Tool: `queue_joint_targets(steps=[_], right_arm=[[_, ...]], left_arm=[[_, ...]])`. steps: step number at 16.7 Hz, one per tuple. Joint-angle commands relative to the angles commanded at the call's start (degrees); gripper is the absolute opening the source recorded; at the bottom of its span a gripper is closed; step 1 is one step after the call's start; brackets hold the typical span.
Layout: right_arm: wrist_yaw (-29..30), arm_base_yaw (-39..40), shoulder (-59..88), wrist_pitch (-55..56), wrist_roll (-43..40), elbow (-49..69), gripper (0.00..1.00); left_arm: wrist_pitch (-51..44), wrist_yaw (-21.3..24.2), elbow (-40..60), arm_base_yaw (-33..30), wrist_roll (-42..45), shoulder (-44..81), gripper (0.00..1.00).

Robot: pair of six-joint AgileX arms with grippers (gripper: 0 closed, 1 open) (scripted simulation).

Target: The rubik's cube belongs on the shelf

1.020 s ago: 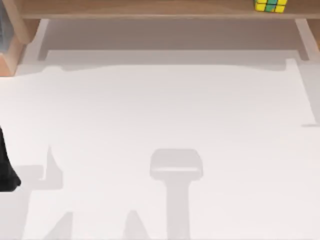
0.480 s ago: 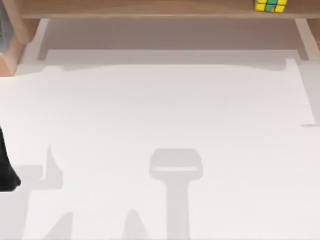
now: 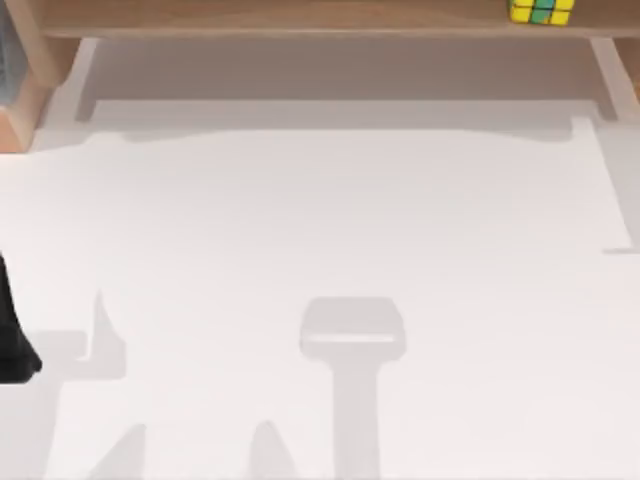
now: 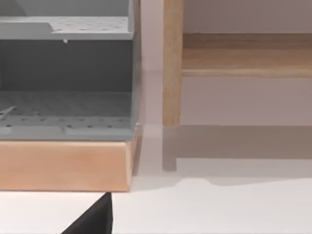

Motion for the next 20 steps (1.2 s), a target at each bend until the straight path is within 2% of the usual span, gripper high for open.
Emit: queue_joint_targets(steps=[1, 14, 20], right_arm=[[0.00, 0.00, 0.00, 0.00, 0.00, 0.00, 1.00], [0.00, 0.00, 0.00, 0.00, 0.00, 0.00, 0.02], [0.00, 0.00, 0.00, 0.00, 0.00, 0.00, 0.00]], left_arm=[[0.00, 0.00, 0.00, 0.00, 0.00, 0.00, 1.00], [0.00, 0.00, 0.00, 0.00, 0.00, 0.00, 1.00], [0.00, 0.00, 0.00, 0.00, 0.00, 0.00, 1.00]])
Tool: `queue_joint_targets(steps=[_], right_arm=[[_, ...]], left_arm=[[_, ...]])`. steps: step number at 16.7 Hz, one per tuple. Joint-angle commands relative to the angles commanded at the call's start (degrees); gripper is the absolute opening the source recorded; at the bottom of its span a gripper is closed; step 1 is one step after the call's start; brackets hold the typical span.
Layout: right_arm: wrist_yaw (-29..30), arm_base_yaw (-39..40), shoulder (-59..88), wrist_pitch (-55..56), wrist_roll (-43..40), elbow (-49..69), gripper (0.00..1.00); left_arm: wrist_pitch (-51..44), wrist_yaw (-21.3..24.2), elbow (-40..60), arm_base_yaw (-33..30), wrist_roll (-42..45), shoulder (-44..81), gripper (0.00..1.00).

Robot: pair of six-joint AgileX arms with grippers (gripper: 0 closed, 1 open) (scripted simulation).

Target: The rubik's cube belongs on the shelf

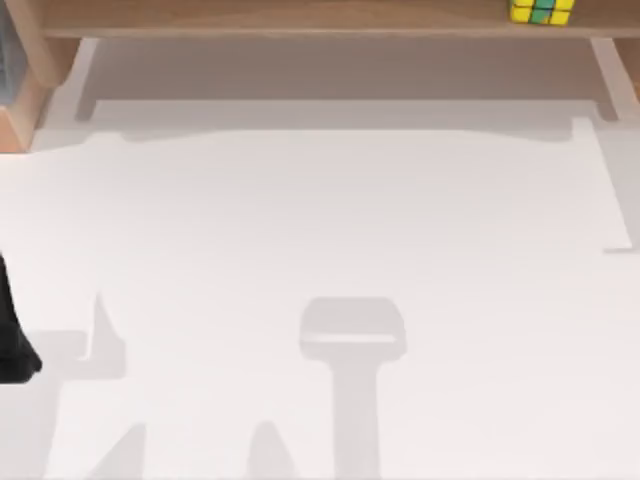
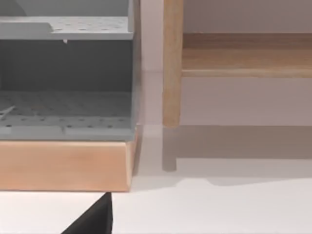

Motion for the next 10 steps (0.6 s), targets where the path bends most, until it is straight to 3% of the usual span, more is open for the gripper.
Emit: queue_joint_targets(steps=[5, 10], right_arm=[[0.65, 0.47, 0.69, -0.80, 0.01, 0.95, 0.00], [5.47, 5.34, 4.13, -6.57, -0.13, 10.66, 0.00]], left_arm=[[0.00, 0.00, 0.00, 0.00, 0.00, 0.00, 1.00], [0.00, 0.00, 0.00, 0.00, 0.00, 0.00, 1.00]])
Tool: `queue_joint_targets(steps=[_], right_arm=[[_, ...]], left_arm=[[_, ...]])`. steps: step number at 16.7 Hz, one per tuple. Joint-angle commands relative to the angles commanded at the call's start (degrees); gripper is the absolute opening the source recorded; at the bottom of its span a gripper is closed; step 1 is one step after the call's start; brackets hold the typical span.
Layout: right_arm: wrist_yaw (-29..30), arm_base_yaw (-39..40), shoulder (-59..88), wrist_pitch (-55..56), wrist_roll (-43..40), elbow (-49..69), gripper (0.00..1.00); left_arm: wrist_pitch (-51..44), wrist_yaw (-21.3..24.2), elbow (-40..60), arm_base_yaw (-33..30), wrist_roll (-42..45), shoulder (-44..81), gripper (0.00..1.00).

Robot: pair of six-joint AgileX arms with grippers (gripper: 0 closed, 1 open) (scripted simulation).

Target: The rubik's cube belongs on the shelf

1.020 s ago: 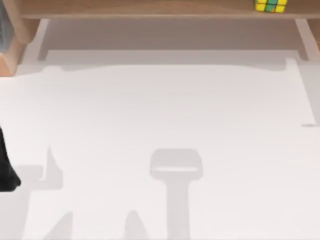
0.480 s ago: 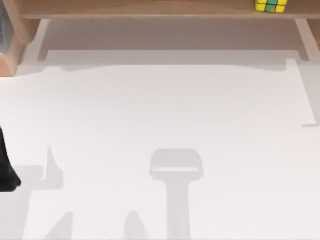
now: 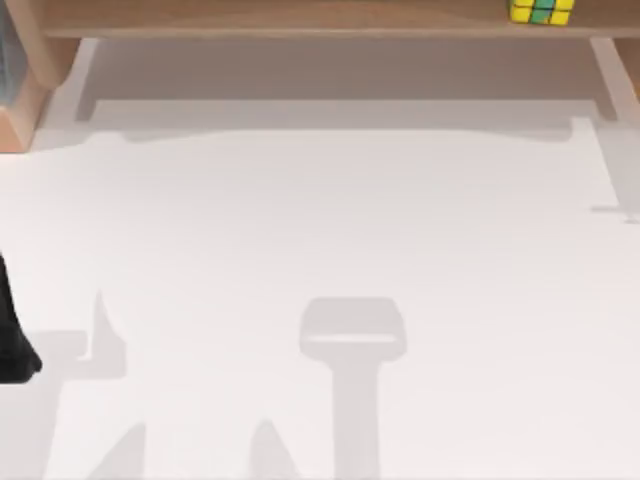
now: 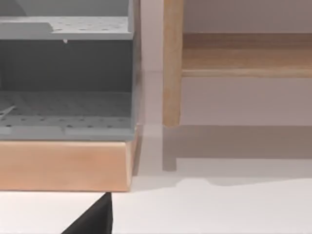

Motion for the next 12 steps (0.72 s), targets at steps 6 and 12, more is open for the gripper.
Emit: queue_joint_targets(steps=[6, 12], right_arm=[[1.34, 0.99, 0.70, -1.70, 0.22, 1.84, 0.00], [4.85, 4.54, 5.28, -7.62, -0.01, 12.69, 0.00]], left_arm=[[0.00, 0.00, 0.00, 0.00, 0.00, 0.00, 1.00], [0.00, 0.00, 0.00, 0.00, 0.00, 0.00, 1.00]])
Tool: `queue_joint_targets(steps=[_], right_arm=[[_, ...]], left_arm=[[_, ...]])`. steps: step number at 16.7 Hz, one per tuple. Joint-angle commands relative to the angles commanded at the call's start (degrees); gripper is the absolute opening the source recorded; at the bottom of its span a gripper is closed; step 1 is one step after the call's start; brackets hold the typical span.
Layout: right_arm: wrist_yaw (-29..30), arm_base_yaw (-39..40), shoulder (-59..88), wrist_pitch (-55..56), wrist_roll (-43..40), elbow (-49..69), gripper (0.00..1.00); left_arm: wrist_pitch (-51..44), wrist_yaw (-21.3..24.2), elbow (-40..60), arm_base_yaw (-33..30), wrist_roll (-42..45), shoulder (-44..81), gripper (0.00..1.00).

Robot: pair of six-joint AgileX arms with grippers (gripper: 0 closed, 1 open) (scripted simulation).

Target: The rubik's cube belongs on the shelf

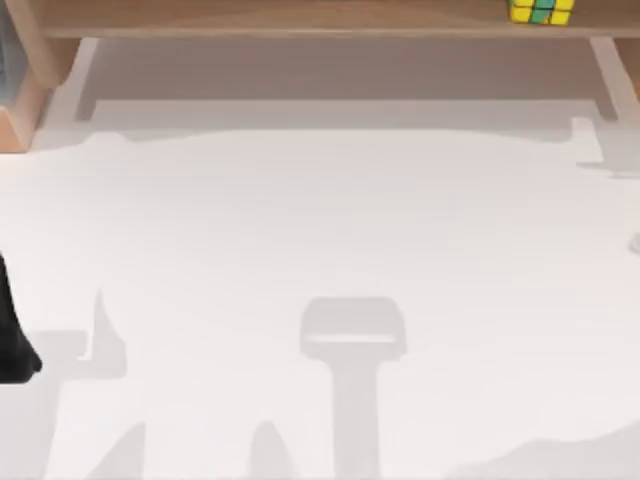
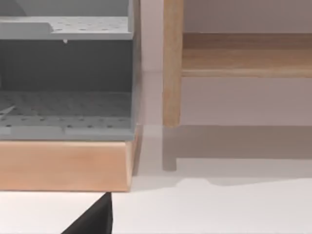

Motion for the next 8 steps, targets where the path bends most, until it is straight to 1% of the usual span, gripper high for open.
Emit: queue_joint_targets(steps=[2, 8], right_arm=[[1.14, 1.07, 1.14, -1.89, 0.11, 2.75, 0.00], [1.55, 1.25, 1.80, -2.87, 0.18, 3.90, 0.00]], left_arm=[[0.00, 0.00, 0.00, 0.00, 0.00, 0.00, 1.00], [0.00, 0.00, 0.00, 0.00, 0.00, 0.00, 1.00]])
